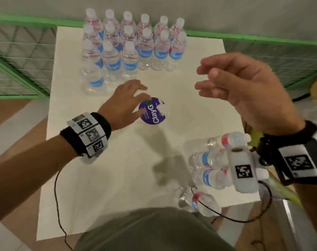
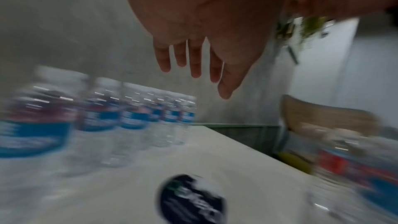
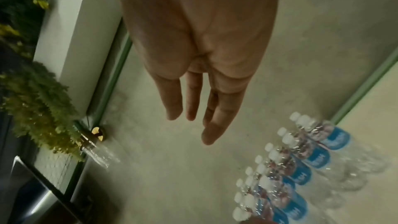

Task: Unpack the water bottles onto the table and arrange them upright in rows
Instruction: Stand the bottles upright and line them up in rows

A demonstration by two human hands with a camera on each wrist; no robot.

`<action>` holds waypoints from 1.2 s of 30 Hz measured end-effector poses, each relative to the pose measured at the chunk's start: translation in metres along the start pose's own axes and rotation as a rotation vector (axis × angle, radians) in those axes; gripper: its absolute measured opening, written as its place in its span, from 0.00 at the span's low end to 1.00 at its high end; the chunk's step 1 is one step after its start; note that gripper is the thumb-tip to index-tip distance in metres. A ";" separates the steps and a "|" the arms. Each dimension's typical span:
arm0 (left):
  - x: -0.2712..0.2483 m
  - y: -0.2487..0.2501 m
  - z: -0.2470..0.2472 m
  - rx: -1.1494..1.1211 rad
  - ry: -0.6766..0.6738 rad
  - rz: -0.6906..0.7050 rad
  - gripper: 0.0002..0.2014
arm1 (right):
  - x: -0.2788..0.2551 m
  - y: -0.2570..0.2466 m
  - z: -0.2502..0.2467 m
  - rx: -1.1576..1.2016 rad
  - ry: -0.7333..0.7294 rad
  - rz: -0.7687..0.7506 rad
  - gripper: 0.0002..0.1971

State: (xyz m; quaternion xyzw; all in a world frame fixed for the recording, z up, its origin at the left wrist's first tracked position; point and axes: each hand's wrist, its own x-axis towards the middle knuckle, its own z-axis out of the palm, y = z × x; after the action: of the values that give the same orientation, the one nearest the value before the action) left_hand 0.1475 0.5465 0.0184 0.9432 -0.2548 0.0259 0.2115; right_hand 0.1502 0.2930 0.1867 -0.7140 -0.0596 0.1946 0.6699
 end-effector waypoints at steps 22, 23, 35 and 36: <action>-0.042 0.246 0.102 -0.070 -0.613 0.640 0.11 | -0.090 0.154 -0.079 -1.095 -0.184 0.417 0.15; -0.039 0.247 0.100 -0.064 -0.654 0.641 0.11 | -0.090 0.154 -0.080 -1.093 -0.178 0.411 0.14; 0.026 0.200 0.023 -0.311 -0.668 0.291 0.14 | -0.044 0.127 -0.071 -1.097 -0.200 0.365 0.12; 0.031 0.192 0.014 -0.318 -0.641 0.252 0.14 | -0.037 0.124 -0.070 -1.101 -0.204 0.356 0.12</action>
State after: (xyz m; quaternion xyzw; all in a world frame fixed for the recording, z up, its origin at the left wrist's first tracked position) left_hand 0.0792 0.3762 0.0843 0.8201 -0.4230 -0.2844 0.2599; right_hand 0.1189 0.2033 0.0741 -0.9335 -0.0952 0.3124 0.1481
